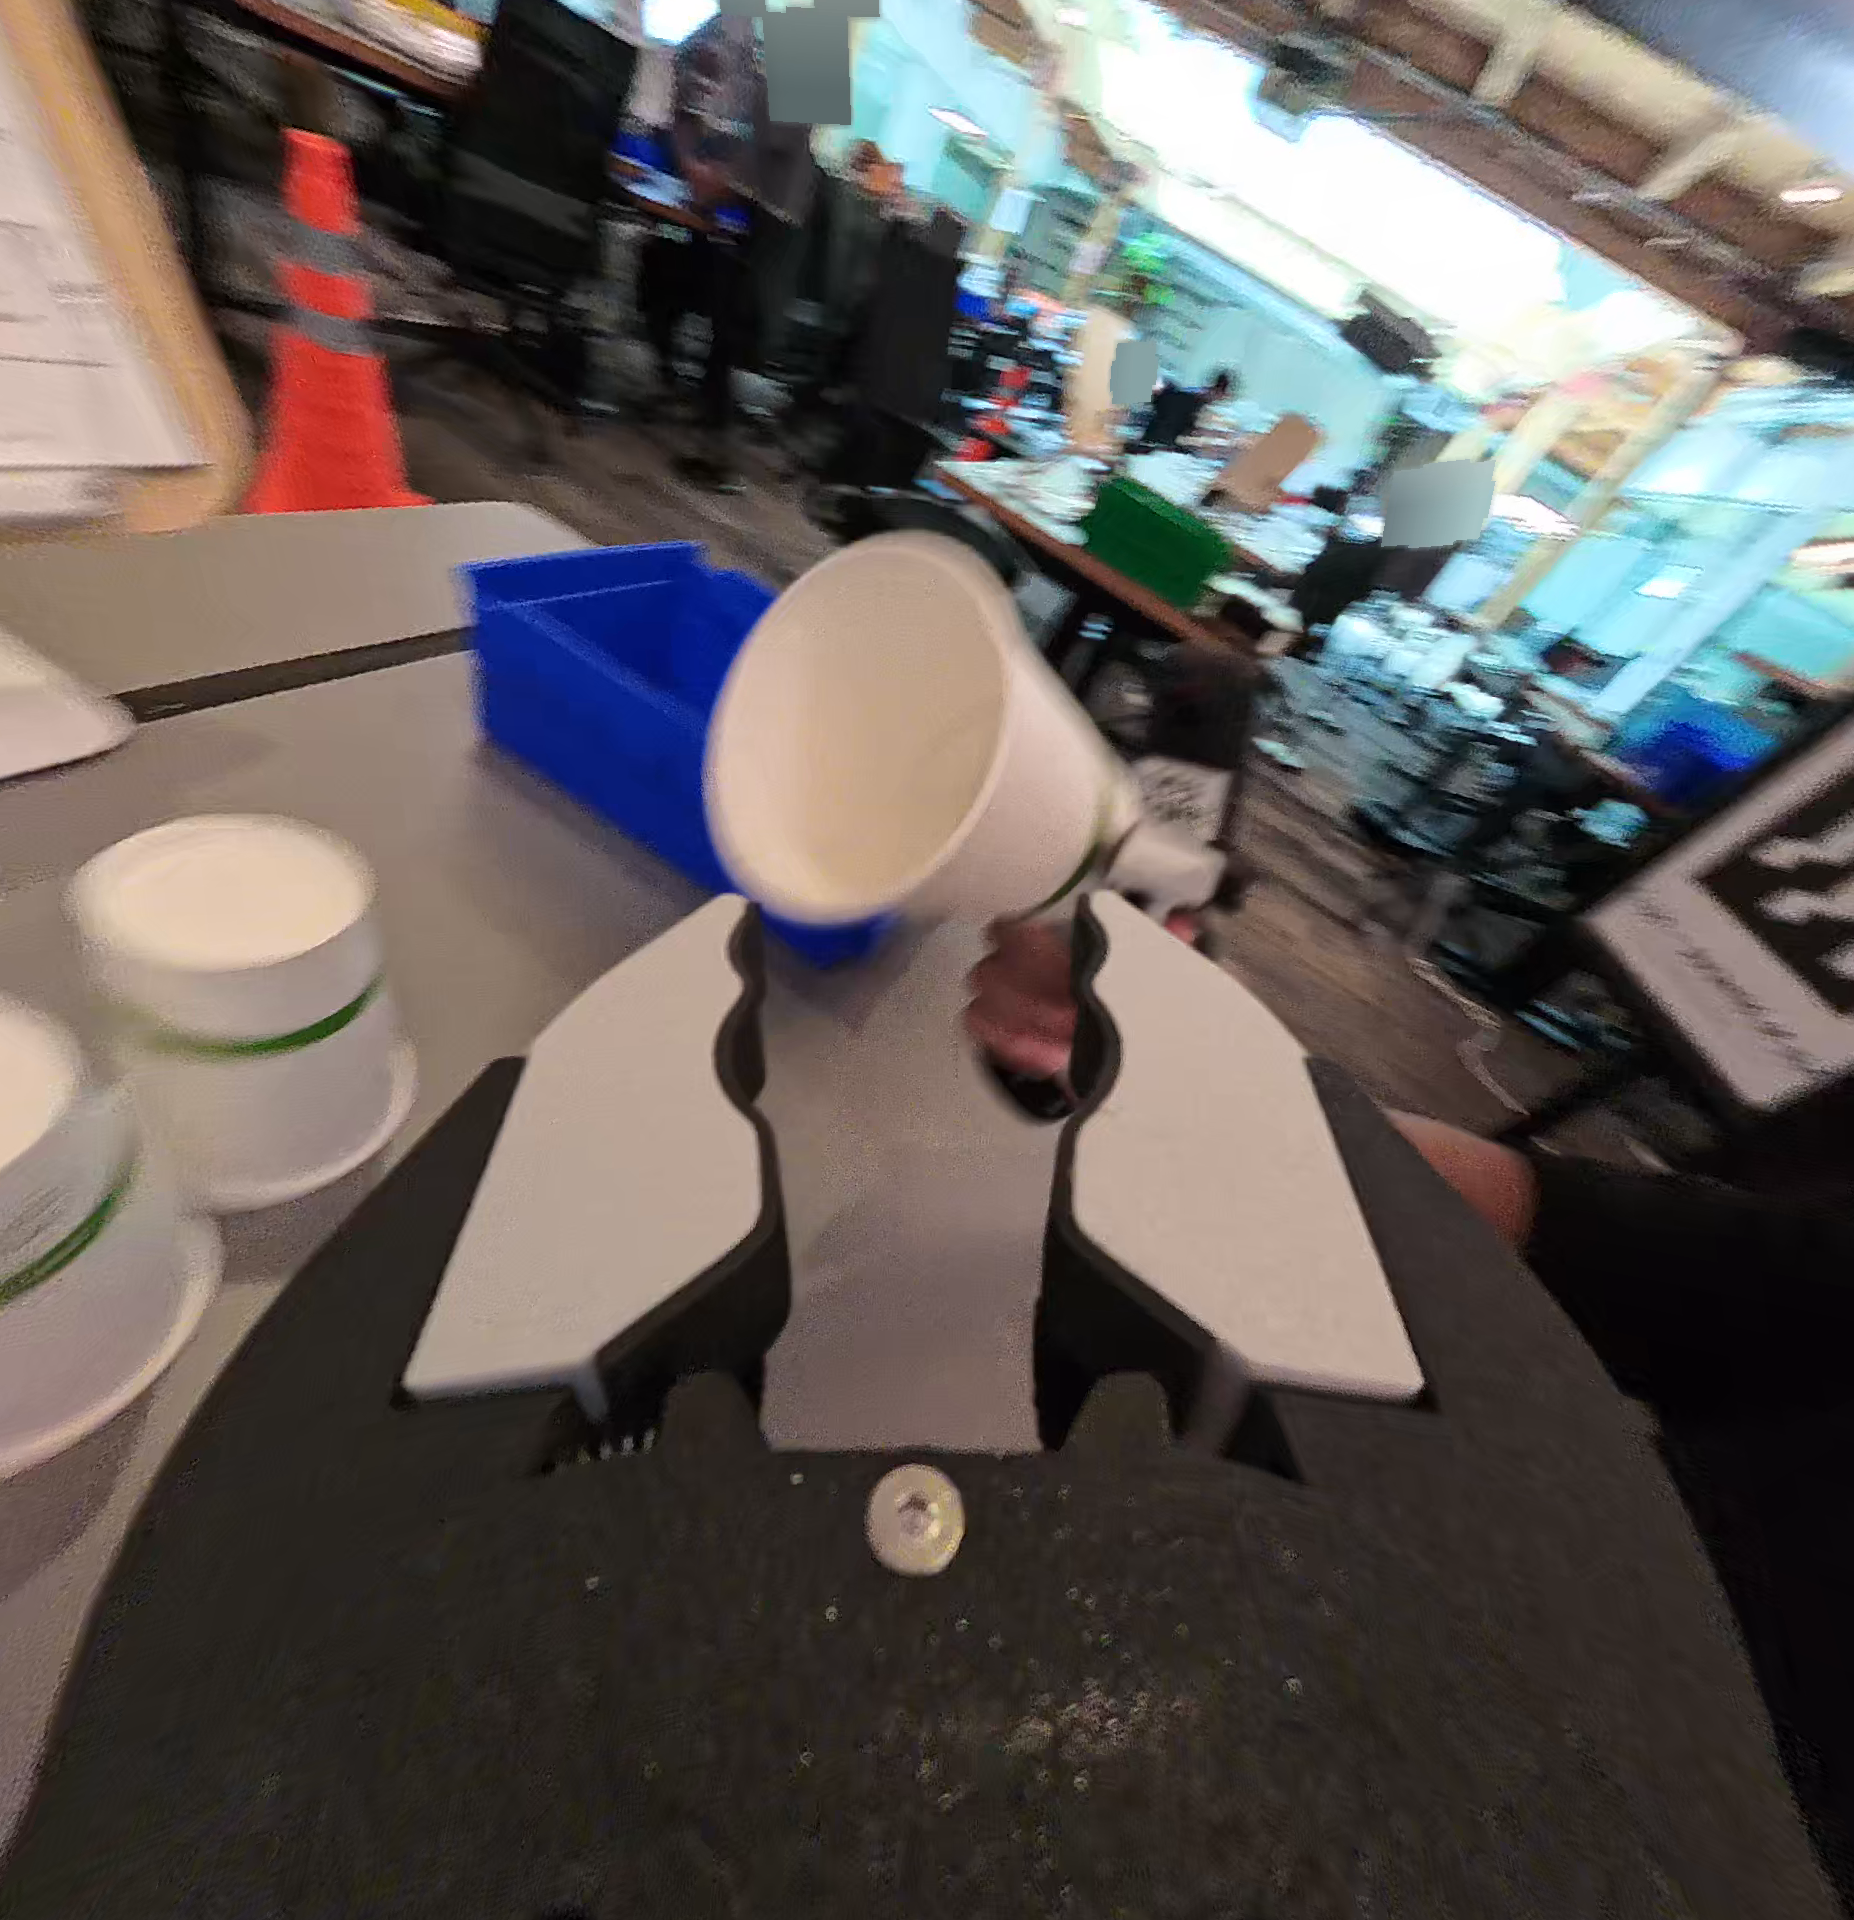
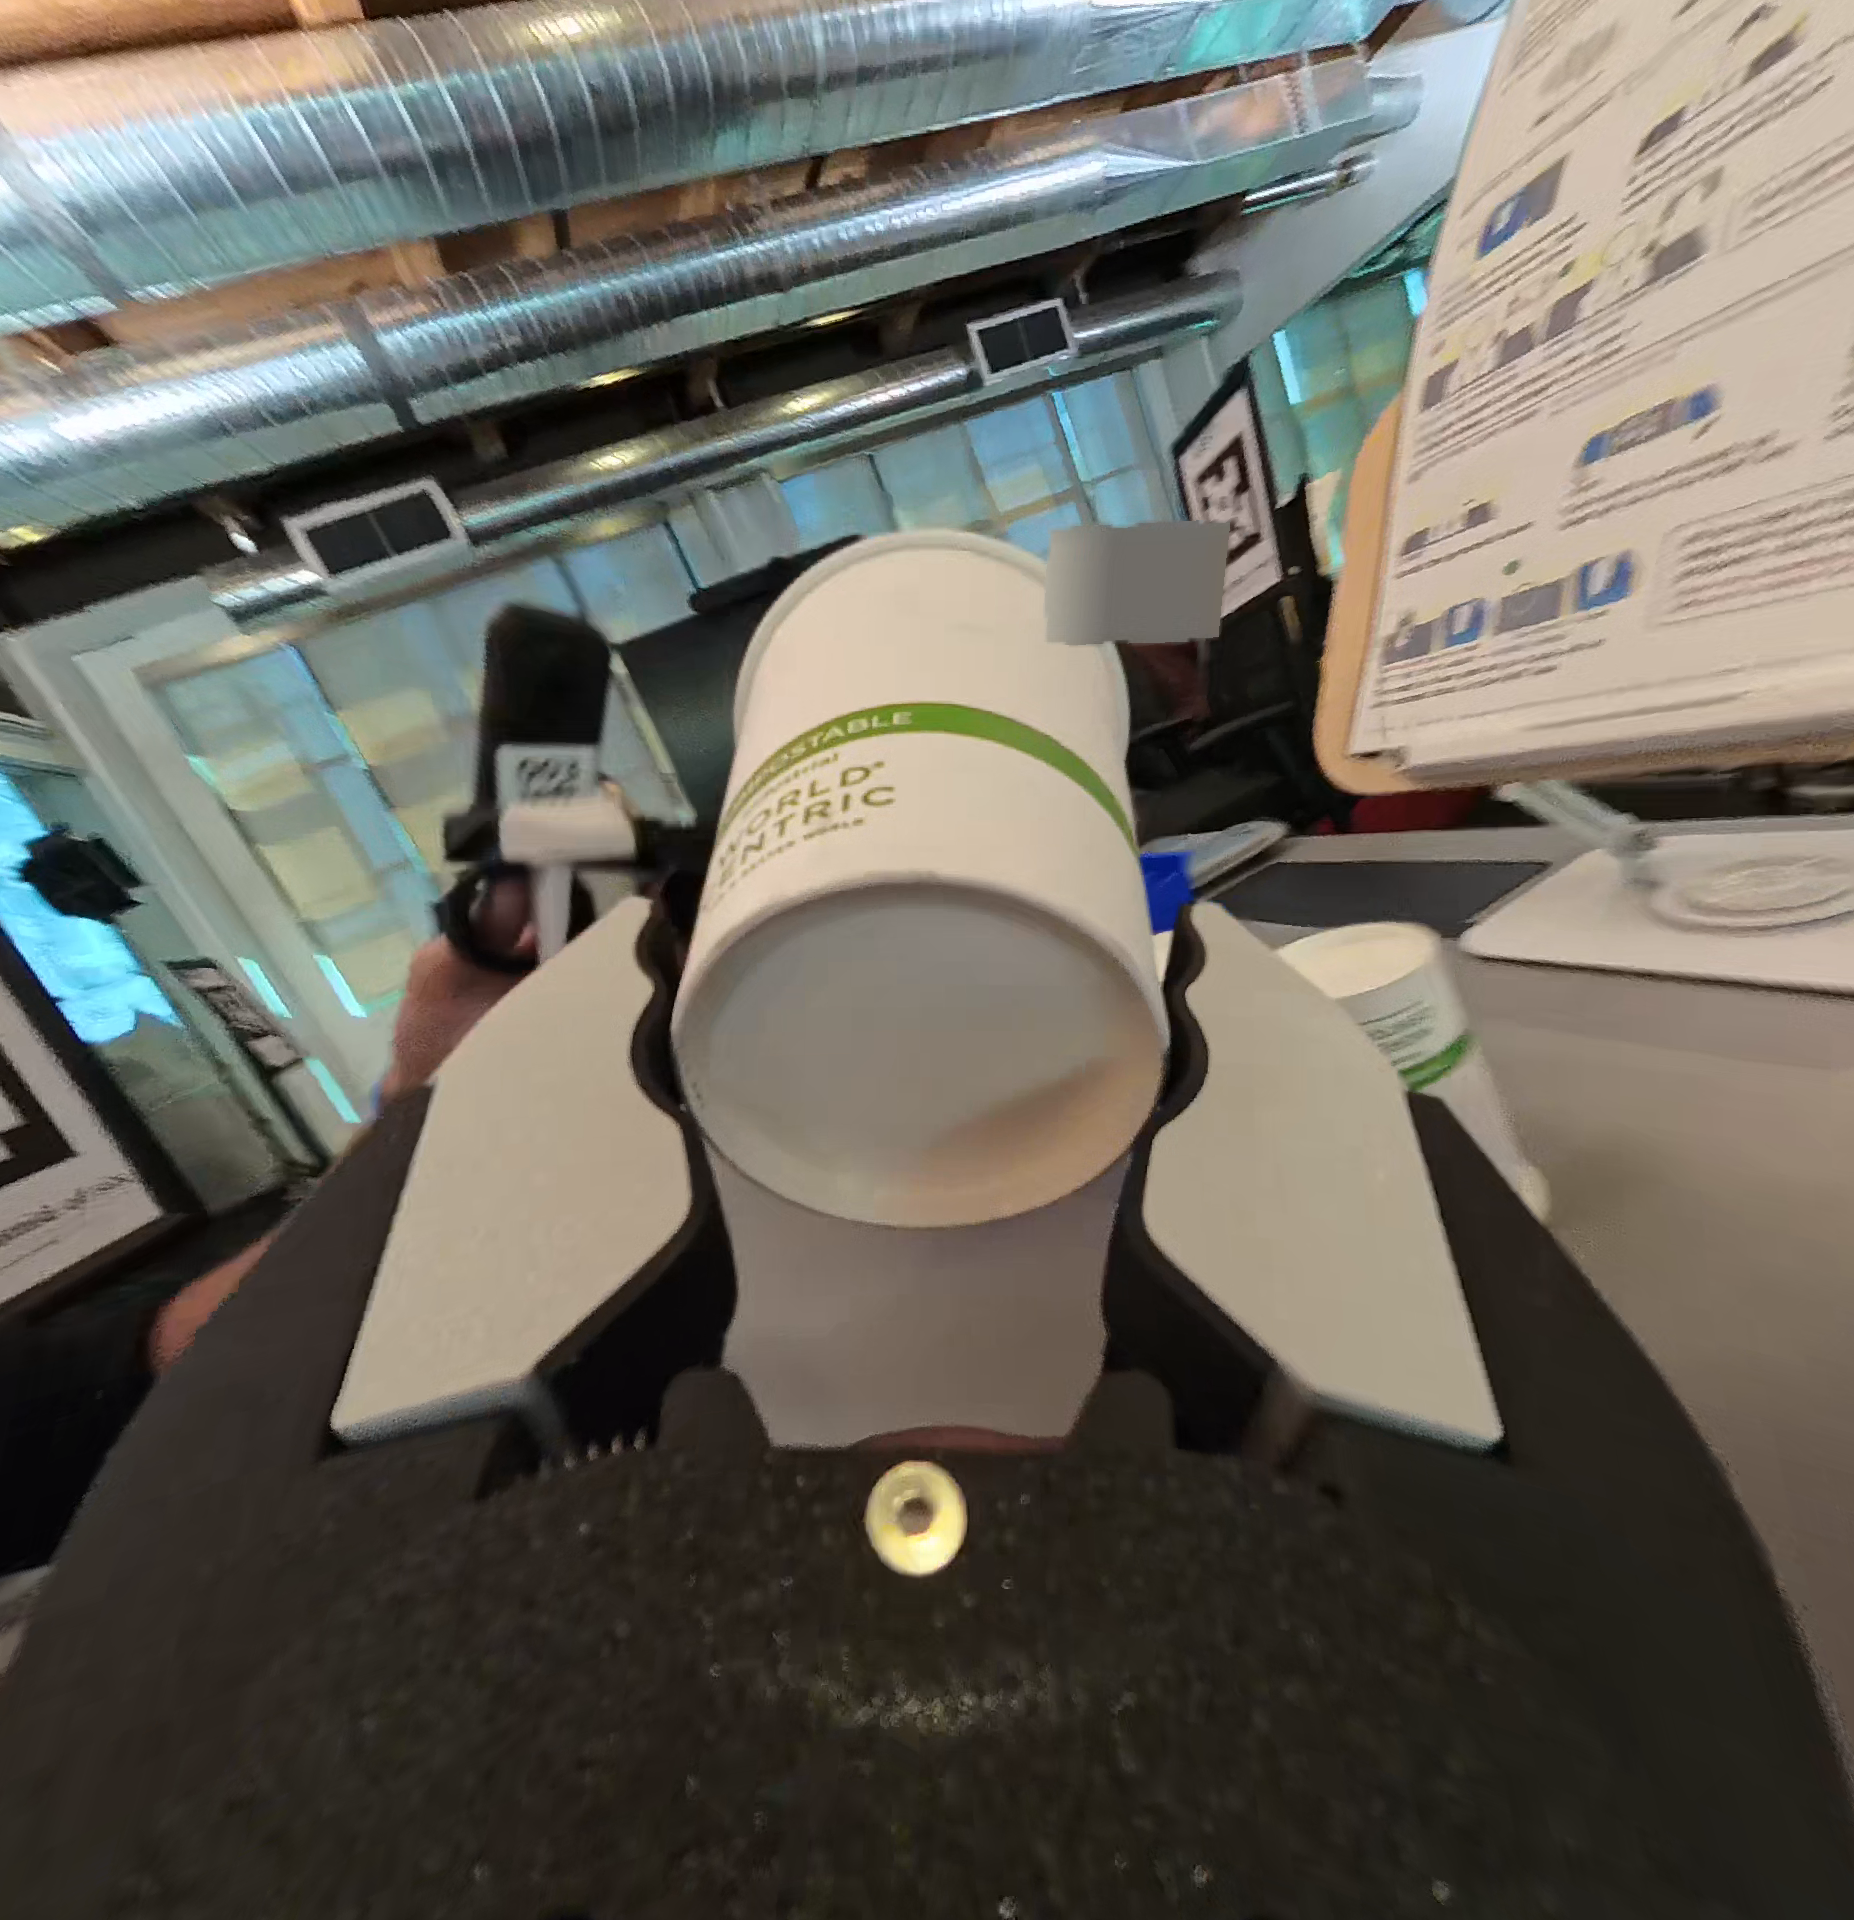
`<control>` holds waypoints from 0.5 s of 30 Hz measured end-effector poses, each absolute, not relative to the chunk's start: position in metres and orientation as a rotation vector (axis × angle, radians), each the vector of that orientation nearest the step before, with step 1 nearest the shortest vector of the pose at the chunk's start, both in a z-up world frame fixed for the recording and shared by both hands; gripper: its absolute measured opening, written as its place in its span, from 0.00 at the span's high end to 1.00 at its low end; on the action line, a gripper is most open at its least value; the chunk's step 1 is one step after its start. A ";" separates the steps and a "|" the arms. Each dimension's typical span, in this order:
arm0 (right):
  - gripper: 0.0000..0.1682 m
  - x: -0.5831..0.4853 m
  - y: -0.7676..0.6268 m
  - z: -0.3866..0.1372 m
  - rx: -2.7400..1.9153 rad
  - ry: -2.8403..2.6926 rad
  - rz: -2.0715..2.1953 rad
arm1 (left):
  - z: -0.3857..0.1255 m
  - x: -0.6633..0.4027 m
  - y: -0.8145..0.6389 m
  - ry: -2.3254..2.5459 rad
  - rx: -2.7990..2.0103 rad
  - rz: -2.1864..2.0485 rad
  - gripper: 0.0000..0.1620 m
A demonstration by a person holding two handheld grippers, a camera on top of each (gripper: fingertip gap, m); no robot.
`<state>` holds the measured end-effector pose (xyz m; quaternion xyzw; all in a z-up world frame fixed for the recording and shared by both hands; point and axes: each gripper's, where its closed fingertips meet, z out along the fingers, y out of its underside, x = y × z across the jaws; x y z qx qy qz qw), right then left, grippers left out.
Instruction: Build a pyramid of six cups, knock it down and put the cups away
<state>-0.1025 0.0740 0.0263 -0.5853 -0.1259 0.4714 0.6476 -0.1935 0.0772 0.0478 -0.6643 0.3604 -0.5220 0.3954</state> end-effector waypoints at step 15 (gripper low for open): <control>0.47 -0.018 0.203 0.009 -2.386 -1.227 -0.138 | -0.127 -0.259 0.044 0.913 -1.930 -0.651 0.70</control>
